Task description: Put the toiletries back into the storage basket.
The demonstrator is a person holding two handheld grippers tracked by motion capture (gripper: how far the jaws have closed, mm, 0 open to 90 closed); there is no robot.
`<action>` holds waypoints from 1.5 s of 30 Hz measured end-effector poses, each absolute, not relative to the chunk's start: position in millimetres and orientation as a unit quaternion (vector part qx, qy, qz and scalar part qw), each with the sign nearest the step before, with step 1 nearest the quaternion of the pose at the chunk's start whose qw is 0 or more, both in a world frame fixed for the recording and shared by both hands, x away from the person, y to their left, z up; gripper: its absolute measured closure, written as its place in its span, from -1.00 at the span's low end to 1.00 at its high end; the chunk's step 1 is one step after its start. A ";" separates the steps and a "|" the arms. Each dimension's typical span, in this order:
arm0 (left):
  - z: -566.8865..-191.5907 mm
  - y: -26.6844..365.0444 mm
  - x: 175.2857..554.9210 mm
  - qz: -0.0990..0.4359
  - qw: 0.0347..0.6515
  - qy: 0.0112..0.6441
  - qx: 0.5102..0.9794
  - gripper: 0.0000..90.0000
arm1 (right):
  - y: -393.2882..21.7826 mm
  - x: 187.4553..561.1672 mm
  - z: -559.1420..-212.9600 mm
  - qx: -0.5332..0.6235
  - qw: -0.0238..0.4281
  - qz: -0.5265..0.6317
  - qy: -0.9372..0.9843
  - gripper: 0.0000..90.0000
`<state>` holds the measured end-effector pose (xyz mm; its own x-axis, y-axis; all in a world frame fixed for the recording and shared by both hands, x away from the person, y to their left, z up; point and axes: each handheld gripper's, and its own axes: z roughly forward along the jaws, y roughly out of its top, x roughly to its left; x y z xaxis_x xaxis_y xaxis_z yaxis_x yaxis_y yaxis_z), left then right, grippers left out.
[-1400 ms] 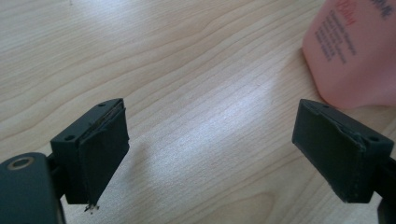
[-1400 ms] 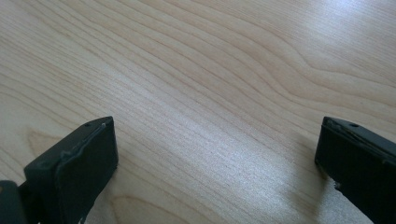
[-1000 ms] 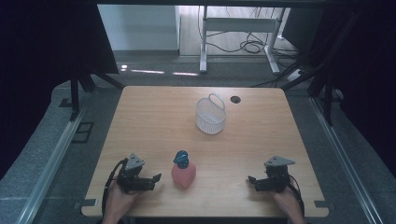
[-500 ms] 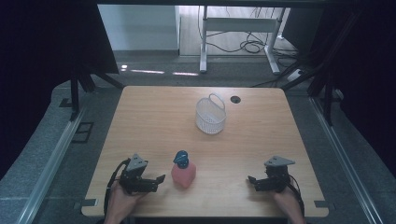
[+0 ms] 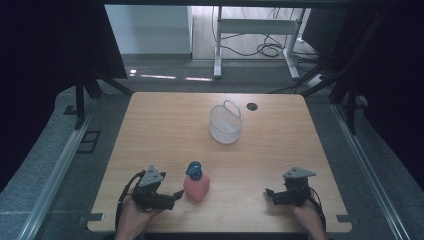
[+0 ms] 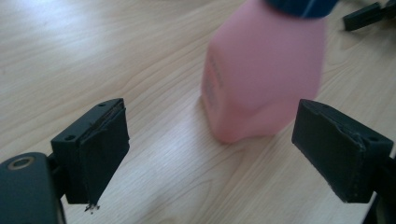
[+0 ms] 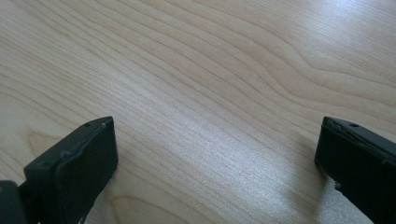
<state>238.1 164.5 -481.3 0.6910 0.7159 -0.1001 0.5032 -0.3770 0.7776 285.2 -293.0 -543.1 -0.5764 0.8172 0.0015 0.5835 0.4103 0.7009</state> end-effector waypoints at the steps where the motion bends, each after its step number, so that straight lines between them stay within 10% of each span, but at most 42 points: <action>1: -481.3 164.5 238.1 0.128 0.416 0.372 0.820 -0.76 | -293.0 285.2 -543.1 0.426 0.174 0.336 0.822 -1.00; 45: -448.1 114.4 264.2 0.120 0.440 0.321 0.830 -0.17 | -292.9 285.5 -543.1 0.426 0.173 0.336 0.822 -1.00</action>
